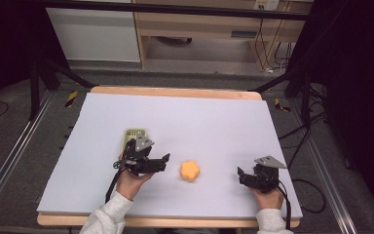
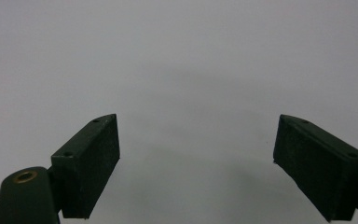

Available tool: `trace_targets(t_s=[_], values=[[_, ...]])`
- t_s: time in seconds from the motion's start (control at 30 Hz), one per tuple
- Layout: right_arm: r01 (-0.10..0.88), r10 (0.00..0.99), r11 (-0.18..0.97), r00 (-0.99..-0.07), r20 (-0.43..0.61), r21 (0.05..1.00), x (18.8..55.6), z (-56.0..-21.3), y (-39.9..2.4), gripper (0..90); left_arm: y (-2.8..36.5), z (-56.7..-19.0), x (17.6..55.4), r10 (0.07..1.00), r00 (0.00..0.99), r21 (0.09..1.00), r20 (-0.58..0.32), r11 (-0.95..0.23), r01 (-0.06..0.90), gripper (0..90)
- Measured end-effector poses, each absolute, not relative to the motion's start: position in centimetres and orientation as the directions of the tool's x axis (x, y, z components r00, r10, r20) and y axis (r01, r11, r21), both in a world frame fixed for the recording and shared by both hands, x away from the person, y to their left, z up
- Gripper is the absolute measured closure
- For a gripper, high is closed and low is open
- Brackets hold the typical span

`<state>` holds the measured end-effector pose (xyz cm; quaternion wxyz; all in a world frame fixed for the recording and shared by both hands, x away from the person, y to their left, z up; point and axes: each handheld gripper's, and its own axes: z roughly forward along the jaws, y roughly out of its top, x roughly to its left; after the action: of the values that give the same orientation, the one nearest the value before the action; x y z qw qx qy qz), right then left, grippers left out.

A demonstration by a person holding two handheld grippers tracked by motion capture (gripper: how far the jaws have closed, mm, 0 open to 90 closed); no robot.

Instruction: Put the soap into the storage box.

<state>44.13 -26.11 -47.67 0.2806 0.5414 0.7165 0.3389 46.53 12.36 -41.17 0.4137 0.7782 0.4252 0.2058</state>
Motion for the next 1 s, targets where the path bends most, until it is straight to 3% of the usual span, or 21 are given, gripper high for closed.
trace_targets(t_s=[1.0], values=[[0.604,0.968,0.179,-0.251,-0.028,0.777,44.2,-47.8,-25.9,13.6,8.7,-42.1,46.1,0.770,0.638,0.770,0.001,-0.407,0.490,18.9]])
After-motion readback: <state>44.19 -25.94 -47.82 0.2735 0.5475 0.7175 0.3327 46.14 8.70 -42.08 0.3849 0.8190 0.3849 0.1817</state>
